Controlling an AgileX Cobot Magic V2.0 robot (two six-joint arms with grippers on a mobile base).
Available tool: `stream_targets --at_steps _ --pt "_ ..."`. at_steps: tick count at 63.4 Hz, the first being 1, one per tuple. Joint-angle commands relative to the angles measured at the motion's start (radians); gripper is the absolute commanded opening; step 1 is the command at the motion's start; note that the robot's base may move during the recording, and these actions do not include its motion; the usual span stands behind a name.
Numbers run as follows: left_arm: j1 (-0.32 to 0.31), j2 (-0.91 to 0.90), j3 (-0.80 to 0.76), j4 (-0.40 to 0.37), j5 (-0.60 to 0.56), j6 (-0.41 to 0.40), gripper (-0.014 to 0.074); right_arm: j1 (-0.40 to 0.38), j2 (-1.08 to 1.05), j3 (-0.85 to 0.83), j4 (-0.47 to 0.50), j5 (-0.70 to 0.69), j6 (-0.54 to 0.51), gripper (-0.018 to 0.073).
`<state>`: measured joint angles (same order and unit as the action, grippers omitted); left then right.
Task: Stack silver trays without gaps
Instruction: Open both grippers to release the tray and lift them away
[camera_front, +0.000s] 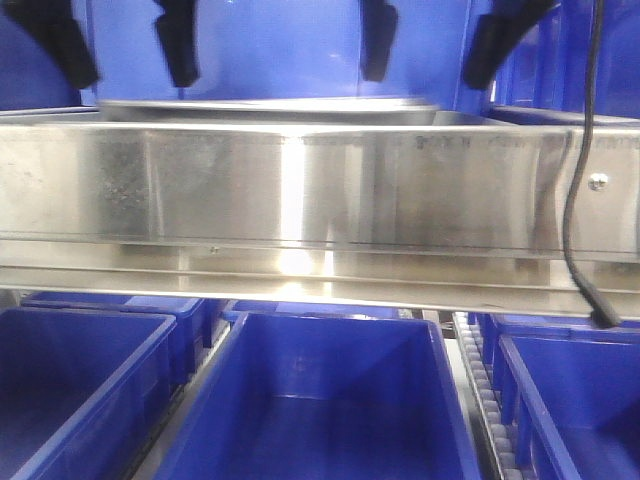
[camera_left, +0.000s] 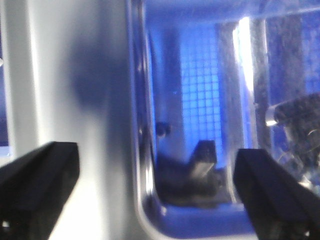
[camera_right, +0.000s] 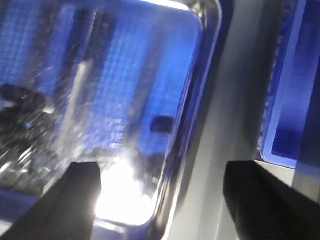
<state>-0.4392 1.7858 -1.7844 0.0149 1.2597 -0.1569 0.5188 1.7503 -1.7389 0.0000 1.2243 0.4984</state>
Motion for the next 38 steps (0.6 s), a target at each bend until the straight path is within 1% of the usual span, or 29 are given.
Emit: stream_targets --at_steps 1,5,7,10,12,13,15,19,24,29,33,38 --pt "-0.011 -0.104 -0.033 -0.005 0.042 0.007 0.0526 0.001 -0.104 -0.037 -0.012 -0.034 -0.022 0.0531" --pt "-0.022 -0.144 -0.033 -0.005 0.034 0.007 0.0481 0.008 -0.145 -0.037 -0.017 -0.032 -0.044 0.0431" --pt "-0.029 -0.174 -0.031 -0.002 0.023 0.007 0.0444 0.012 -0.166 -0.037 -0.023 -0.027 -0.056 0.0375" --pt "-0.039 -0.215 -0.02 0.0 -0.006 0.007 0.0393 0.025 -0.202 -0.037 -0.035 -0.024 -0.078 0.027" --pt "-0.046 -0.244 -0.009 0.0 -0.028 0.007 0.0353 0.034 -0.224 -0.033 -0.044 -0.023 -0.085 0.0211" --pt "-0.05 -0.26 -0.002 0.0 -0.04 0.007 0.0333 0.037 -0.229 -0.031 -0.046 -0.023 -0.087 0.0197" --pt "-0.057 -0.292 0.014 0.0 -0.064 0.007 0.029 0.051 -0.259 -0.023 -0.061 -0.025 -0.092 0.0132" --pt "-0.076 -0.364 0.062 0.0 -0.111 0.007 0.0189 0.078 -0.31 0.009 -0.094 -0.037 -0.096 0.0046" --pt "-0.098 -0.453 0.141 0.004 -0.189 0.007 0.0064 0.124 -0.392 0.075 -0.155 -0.068 -0.096 0.005" --pt "-0.116 -0.537 0.234 0.004 -0.254 0.007 -0.0053 0.16 -0.465 0.164 -0.178 -0.118 -0.097 0.005" --pt "-0.131 -0.602 0.315 0.004 -0.299 0.007 -0.0036 0.189 -0.544 0.252 -0.181 -0.172 -0.098 0.005" --pt "-0.145 -0.689 0.43 0.004 -0.362 0.007 -0.004 0.212 -0.638 0.384 -0.182 -0.252 -0.098 0.005"
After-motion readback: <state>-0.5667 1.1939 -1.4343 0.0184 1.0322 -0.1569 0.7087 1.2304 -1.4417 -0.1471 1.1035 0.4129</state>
